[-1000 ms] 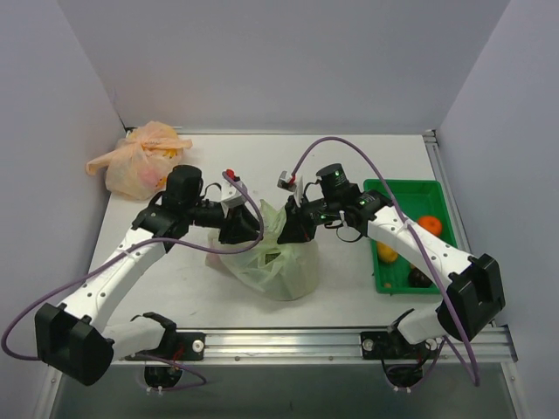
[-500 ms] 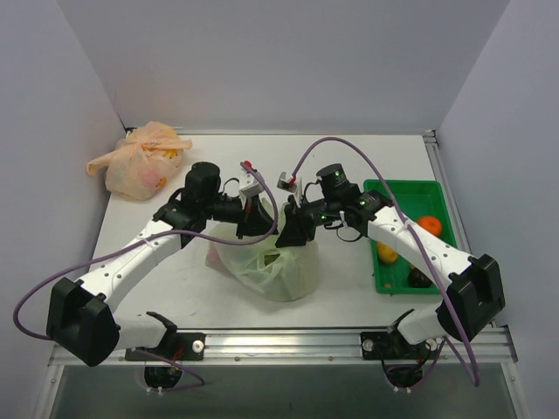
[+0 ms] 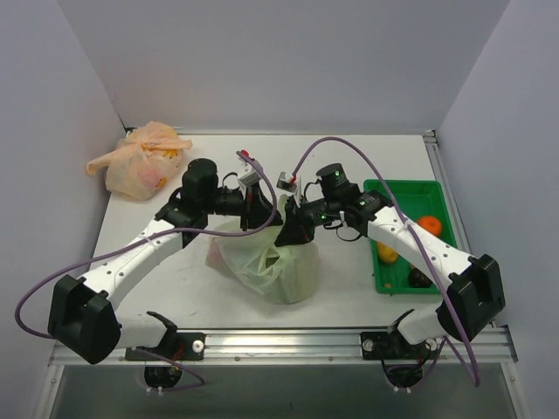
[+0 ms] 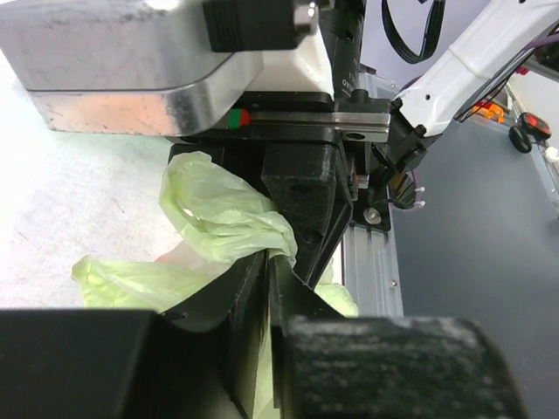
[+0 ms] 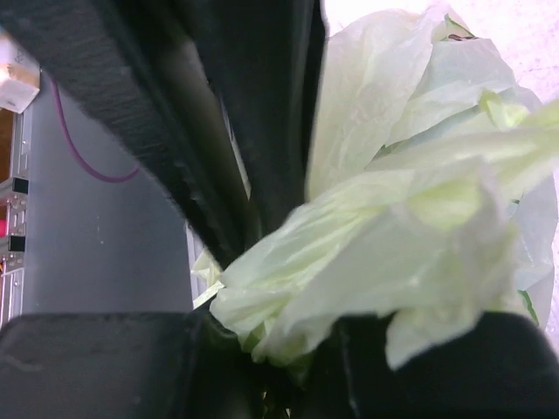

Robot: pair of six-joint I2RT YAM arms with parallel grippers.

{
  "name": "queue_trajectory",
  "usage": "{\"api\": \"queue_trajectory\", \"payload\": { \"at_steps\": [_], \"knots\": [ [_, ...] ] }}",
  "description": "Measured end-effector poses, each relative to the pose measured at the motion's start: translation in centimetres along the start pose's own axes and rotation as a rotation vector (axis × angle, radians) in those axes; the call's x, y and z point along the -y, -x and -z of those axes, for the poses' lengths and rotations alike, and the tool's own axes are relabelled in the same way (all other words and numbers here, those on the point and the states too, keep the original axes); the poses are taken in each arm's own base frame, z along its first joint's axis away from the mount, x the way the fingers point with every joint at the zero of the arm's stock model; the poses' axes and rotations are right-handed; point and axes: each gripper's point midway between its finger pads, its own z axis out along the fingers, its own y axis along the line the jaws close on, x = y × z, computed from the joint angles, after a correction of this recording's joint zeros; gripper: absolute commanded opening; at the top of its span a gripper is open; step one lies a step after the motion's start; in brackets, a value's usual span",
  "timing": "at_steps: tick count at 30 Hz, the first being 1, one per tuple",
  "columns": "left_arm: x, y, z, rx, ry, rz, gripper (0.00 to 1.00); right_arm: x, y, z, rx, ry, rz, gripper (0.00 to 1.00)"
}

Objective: Place the fake fruits into the plastic bag and tie a complex knot

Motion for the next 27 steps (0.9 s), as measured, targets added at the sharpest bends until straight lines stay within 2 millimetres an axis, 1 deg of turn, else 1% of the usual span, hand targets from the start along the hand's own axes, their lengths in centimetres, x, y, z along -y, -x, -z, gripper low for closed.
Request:
{"api": "queue_trajectory", "payload": {
  "at_steps": [1, 2, 3, 6, 8, 9, 12, 14, 15, 16, 18, 20, 24, 27],
  "knots": [
    [0.0, 0.1, 0.1, 0.001, 0.002, -0.005, 0.32, 0.0, 0.0, 0.0, 0.000, 0.001, -0.002, 0.00],
    [0.0, 0.1, 0.2, 0.002, 0.011, -0.008, 0.41, -0.1, 0.0, 0.0, 0.001, 0.004, -0.001, 0.00],
    [-0.1, 0.2, 0.4, 0.002, 0.024, -0.012, 0.45, -0.2, 0.1, 0.0, 0.005, 0.010, 0.003, 0.00],
    [0.2, 0.4, 1.8, 0.000, 0.044, -0.002, 0.54, 0.0, 0.5, -0.1, 0.018, 0.008, 0.025, 0.00],
    [0.0, 1.1, 3.5, 0.021, 0.068, -0.003, 0.57, 0.1, 0.7, -0.1, 0.026, 0.008, 0.047, 0.00],
    [-0.4, 1.8, 4.6, 0.038, 0.094, -0.005, 0.60, 0.1, 0.7, -0.1, 0.027, 0.007, 0.056, 0.00],
    [-1.8, 3.9, 7.8, 0.095, 0.184, -0.025, 0.65, 0.3, 0.6, -0.2, 0.028, 0.007, 0.086, 0.00],
    [-2.6, 4.9, 9.4, 0.120, 0.230, -0.038, 0.66, 0.4, 0.5, -0.2, 0.026, 0.008, 0.123, 0.00],
    [-2.8, 5.2, 9.8, 0.125, 0.242, -0.042, 0.66, 0.4, 0.5, -0.2, 0.025, 0.009, 0.146, 0.00],
    [-3.0, 5.3, 10.0, 0.124, 0.246, -0.044, 0.70, 0.4, 0.5, -0.1, 0.024, 0.010, 0.170, 0.00],
    [-3.5, 5.2, 9.8, 0.114, 0.239, -0.037, 0.73, 0.4, 0.3, -0.1, 0.018, 0.014, 0.219, 0.00],
    [-4.2, 4.9, 9.3, 0.098, 0.221, -0.018, 0.77, 0.1, 0.1, -0.2, 0.007, 0.024, 0.273, 0.00],
    [-5.4, 3.7, 7.6, 0.056, 0.166, 0.034, 0.80, -0.3, -0.6, -0.3, -0.021, 0.045, 0.366, 0.00],
    [-5.0, 2.8, 6.1, 0.026, 0.107, 0.055, 0.80, -0.4, -1.2, -0.3, -0.041, 0.056, 0.404, 0.00]
  ]
}}
